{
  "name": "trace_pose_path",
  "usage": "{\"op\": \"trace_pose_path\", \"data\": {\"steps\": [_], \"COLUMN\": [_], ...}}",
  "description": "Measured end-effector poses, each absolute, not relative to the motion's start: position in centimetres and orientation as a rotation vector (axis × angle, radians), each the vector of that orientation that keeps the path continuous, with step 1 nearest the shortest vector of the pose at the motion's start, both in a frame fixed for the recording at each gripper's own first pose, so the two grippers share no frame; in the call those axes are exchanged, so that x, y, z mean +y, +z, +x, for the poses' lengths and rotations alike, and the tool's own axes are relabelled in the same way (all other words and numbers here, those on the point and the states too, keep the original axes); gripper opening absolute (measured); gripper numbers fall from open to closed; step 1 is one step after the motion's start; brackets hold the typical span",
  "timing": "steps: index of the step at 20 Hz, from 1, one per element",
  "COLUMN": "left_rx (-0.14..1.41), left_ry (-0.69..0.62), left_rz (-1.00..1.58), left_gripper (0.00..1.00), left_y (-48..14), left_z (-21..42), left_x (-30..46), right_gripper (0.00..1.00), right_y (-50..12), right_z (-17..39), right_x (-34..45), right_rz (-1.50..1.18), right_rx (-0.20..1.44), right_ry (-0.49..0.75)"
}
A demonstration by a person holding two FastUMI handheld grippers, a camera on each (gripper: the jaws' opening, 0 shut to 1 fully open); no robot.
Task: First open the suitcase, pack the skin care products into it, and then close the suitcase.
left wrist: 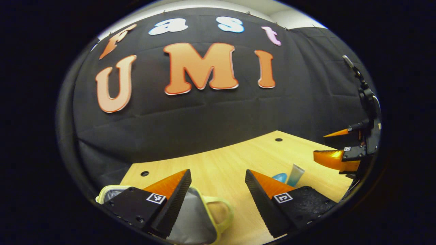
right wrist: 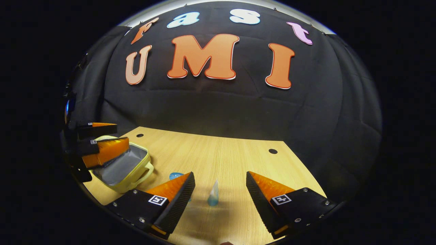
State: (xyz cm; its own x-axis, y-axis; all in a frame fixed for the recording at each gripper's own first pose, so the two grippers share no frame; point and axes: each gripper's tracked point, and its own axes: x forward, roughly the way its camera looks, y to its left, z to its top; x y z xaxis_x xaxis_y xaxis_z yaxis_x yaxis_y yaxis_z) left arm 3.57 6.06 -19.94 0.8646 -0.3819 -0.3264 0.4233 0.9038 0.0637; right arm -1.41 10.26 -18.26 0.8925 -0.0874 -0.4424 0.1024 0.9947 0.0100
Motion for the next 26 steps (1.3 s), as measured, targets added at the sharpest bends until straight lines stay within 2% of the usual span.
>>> {"op": "trace_pose_path", "data": {"steps": [7,13,17,18,19,21,22,25,26], "left_rx": [0.392,0.476,0.53,0.533,0.541,0.55,0.559,0.55,0.544], "left_ry": [-0.6,-0.618,-0.629,-0.634,-0.645,-0.672,-0.686,-0.693,-0.689], "left_rz": [0.098,0.048,0.014,0.014,0.015,0.018,0.022,0.044,0.051], "left_gripper": [0.99,0.99,0.95,0.87,0.85,0.73,0.63,0.63,0.57], "left_y": [-25.5,-30.8,-34.1,-34.6,-34.9,-35.4,-35.7,-35.7,-35.8], "left_z": [0.7,0.8,2.1,2.4,2.5,2.5,2.4,3.1,3.1], "left_x": [-1.6,-4.5,-6.3,-6.8,-7.2,-7.8,-8.3,-8.9,-8.8], "right_gripper": [0.96,0.96,0.96,0.96,0.96,0.96,0.96,0.96,0.96], "right_y": [-21.1,-23.8,-24.6,-25.0,-25.3,-26.0,-26.3,-27.3,-27.7], "right_z": [-2.3,-1.6,-1.1,-1.1,-1.2,-1.5,-1.7,-1.9,-1.7], "right_x": [10.8,10.9,10.5,10.6,10.7,10.9,10.9,10.7,10.8], "right_rz": [0.025,0.012,0.006,0.004,-0.001,-0.01,-0.017,0.0,0.007], "right_rx": [0.5,0.535,0.542,0.551,0.561,0.581,0.59,0.612,0.619], "right_ry": [-0.088,-0.08,-0.074,-0.067,-0.06,-0.039,-0.031,-0.019,-0.015]}}
